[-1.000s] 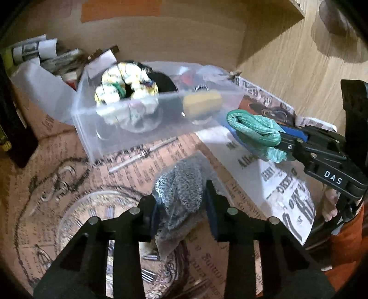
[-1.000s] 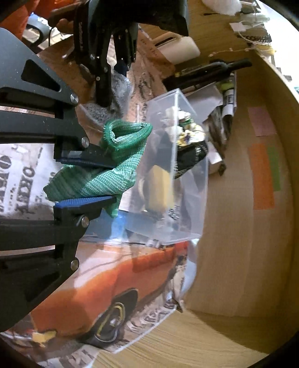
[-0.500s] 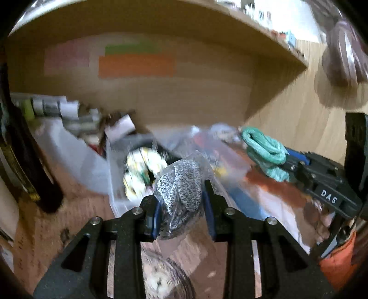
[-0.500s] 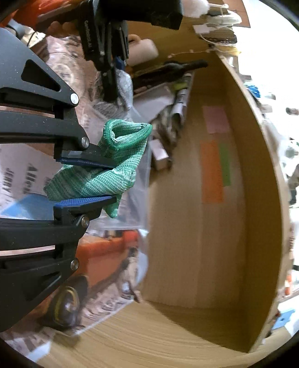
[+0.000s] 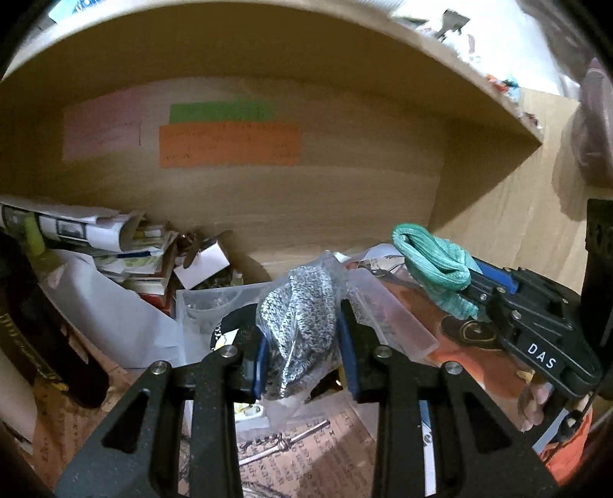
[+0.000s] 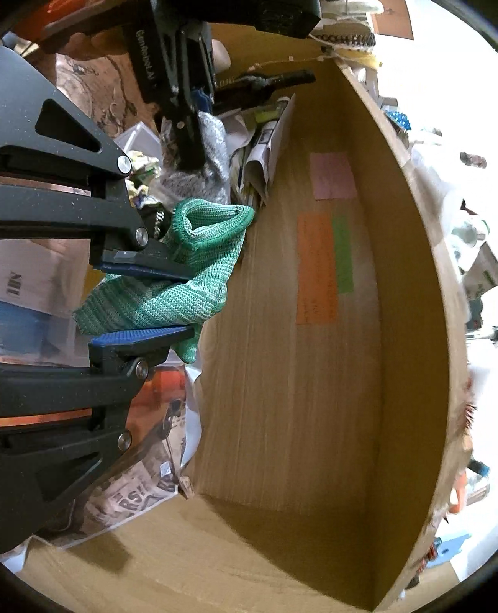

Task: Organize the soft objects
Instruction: 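Lower the grey fabric and green cloth into the clear box and open both grippers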

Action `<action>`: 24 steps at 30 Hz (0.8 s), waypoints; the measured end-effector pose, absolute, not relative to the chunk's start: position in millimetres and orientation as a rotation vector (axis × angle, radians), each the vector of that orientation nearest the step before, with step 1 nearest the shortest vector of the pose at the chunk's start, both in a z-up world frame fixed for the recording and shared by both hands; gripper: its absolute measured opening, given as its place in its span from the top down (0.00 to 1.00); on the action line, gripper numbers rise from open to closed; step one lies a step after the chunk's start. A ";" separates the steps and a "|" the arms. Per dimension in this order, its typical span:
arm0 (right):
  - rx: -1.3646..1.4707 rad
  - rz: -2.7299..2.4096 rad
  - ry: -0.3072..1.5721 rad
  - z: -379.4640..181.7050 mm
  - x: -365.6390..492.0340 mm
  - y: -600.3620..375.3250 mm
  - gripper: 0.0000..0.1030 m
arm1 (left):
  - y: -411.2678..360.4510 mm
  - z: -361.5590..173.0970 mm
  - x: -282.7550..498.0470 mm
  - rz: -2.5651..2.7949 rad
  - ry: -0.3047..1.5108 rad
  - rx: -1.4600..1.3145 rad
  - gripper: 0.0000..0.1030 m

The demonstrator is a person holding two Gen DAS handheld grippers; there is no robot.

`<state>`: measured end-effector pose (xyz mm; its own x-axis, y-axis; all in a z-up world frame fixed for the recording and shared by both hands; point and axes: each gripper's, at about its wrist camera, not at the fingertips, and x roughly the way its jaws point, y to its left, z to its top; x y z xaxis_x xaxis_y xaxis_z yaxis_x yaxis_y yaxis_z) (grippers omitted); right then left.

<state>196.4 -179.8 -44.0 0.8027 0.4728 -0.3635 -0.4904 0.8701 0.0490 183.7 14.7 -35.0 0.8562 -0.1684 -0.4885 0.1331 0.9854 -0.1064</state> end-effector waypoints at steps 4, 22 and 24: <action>-0.057 0.508 0.414 -51.4 213.0 -173.7 0.79 | 11.9 -46.6 204.1 -0.160 0.569 -0.071 0.69; -0.152 0.483 0.658 -117.0 266.9 -141.4 0.76 | 4.0 -97.1 252.4 -0.174 0.759 -0.075 0.49; -0.163 0.480 0.665 -117.6 266.5 -140.2 0.71 | 6.3 -95.4 249.3 -0.168 0.753 -0.082 0.43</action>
<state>266.5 -140.2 -117.6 0.6828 0.3750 -0.6270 -0.4775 0.8786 0.0055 249.3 6.3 -95.4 0.7169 -0.1808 -0.6734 0.1221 0.9834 -0.1341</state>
